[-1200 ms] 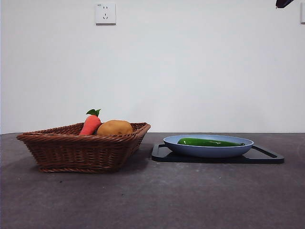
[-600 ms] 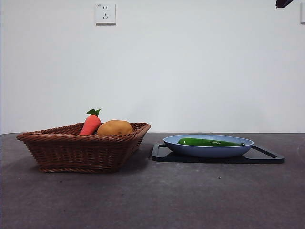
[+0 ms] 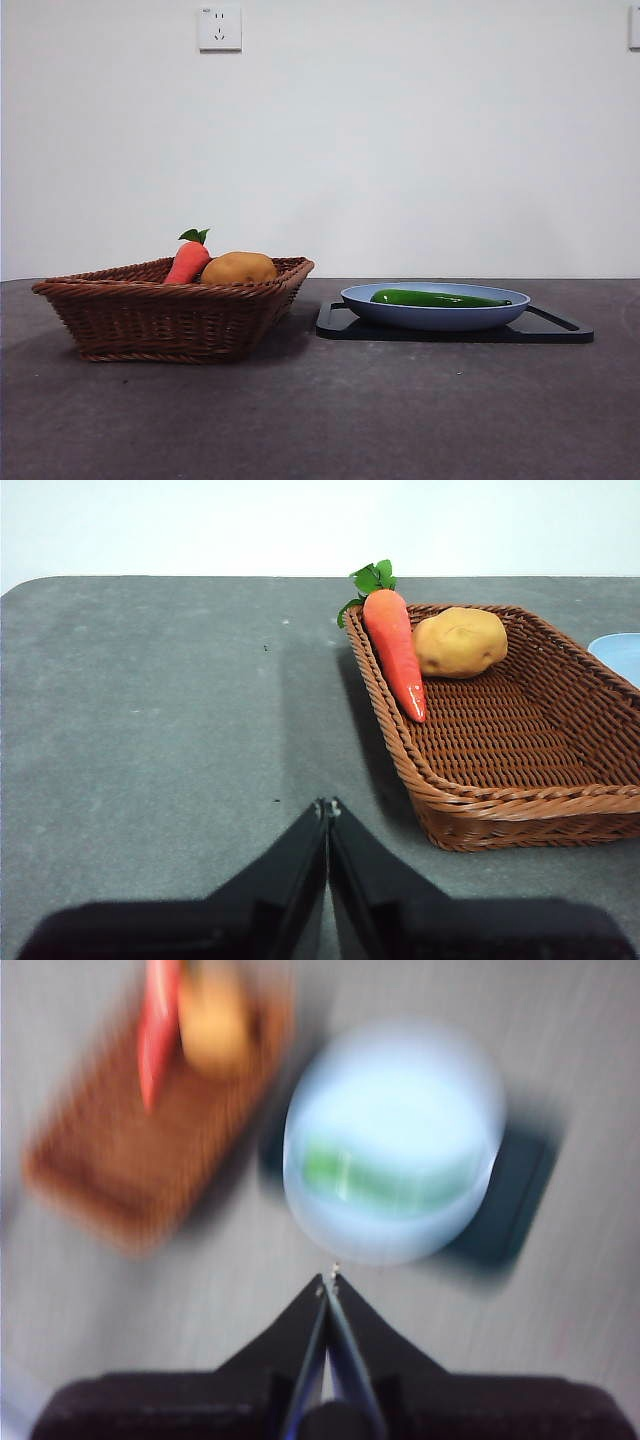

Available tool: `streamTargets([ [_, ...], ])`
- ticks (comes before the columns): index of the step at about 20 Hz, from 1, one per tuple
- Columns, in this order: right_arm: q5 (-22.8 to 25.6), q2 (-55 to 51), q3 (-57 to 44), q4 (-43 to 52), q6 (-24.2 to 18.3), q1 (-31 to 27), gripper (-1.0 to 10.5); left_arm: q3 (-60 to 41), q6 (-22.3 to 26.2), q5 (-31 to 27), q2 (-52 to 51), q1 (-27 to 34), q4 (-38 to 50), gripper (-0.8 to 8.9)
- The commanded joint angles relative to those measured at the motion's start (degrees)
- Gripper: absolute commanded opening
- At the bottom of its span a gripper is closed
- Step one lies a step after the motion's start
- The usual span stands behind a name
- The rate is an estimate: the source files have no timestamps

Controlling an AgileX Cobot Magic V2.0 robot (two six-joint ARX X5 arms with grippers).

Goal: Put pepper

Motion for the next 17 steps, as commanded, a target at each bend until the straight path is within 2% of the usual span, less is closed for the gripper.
streamTargets([
  [1, -0.17, -4.76, -5.62, 6.71, 2.14, -2.08, 0.1, -0.26, -0.35, 0.07, -0.15, 0.24, -0.44, 0.08],
  [5, -0.20, -18.69, -25.44, 24.39, 5.22, -6.43, 0.1, -0.26, -0.35, 0.07, -0.15, 0.24, -0.42, 0.08],
  [8, 0.07, -29.70, -39.41, 34.12, 6.78, -8.57, 0.1, -0.26, -0.35, 0.04, -0.15, 0.24, -0.44, 0.08],
  [12, 0.81, -42.60, -54.29, 41.81, 6.80, -10.03, 0.1, -0.26, -0.35, 0.07, -0.15, 0.24, -0.44, 0.08],
  [17, 7.67, -51.45, -63.56, 44.74, 9.62, -10.03, 0.1, -0.26, -0.35, 0.07, -0.15, 0.24, -0.44, 0.08],
])
